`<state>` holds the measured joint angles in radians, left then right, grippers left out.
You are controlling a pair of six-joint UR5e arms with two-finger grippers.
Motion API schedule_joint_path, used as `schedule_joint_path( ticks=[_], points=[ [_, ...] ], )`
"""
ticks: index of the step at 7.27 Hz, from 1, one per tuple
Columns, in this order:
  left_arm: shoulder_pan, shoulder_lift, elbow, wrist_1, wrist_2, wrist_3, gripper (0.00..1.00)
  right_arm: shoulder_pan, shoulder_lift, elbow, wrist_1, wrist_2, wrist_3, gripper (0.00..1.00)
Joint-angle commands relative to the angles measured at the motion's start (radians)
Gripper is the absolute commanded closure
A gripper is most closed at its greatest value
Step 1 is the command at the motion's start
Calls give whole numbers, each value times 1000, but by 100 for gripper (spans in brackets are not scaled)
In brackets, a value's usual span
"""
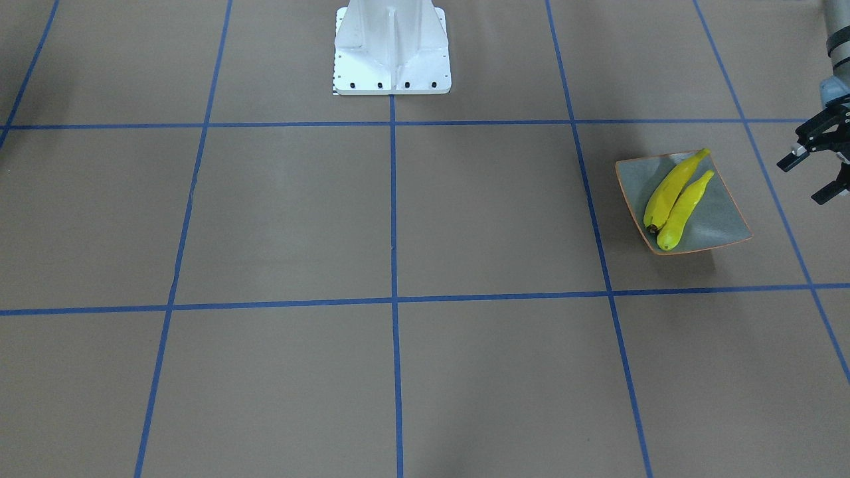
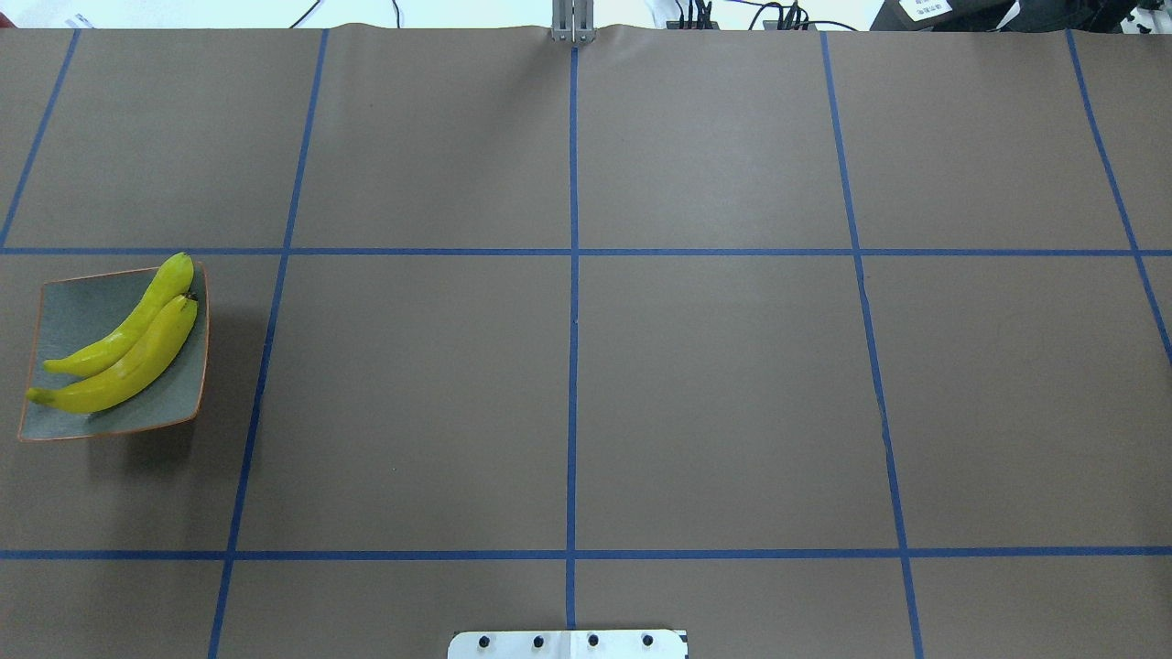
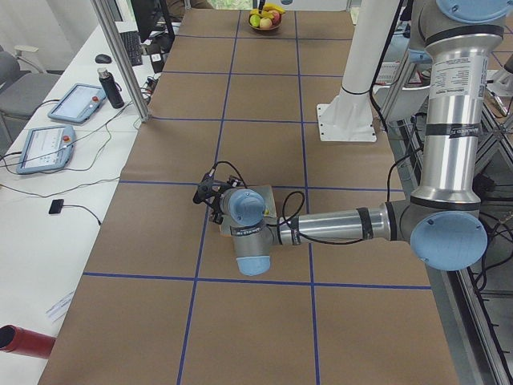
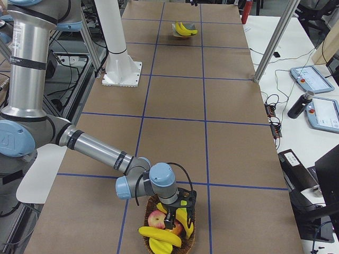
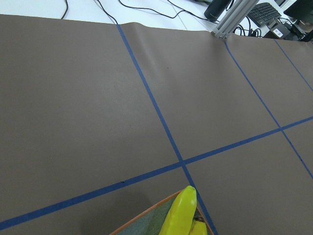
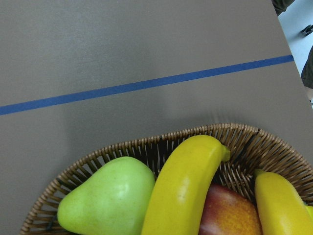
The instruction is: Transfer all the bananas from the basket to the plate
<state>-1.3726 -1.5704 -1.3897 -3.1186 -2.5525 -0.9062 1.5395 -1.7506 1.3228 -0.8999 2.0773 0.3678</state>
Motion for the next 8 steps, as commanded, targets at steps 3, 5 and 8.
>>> schedule_joint_path(
  ticks=[3, 5, 8],
  points=[
    [0, 1, 0, 0, 0, 6, 0, -42, -1, -4, 1, -14, -7, 16],
    [0, 1, 0, 0, 0, 6, 0, -59, -1, -4, 1, -14, -10, 80],
    [1, 1, 1, 2, 0, 6, 0, -65, -3, 9, 1, -78, -44, 100]
  ],
)
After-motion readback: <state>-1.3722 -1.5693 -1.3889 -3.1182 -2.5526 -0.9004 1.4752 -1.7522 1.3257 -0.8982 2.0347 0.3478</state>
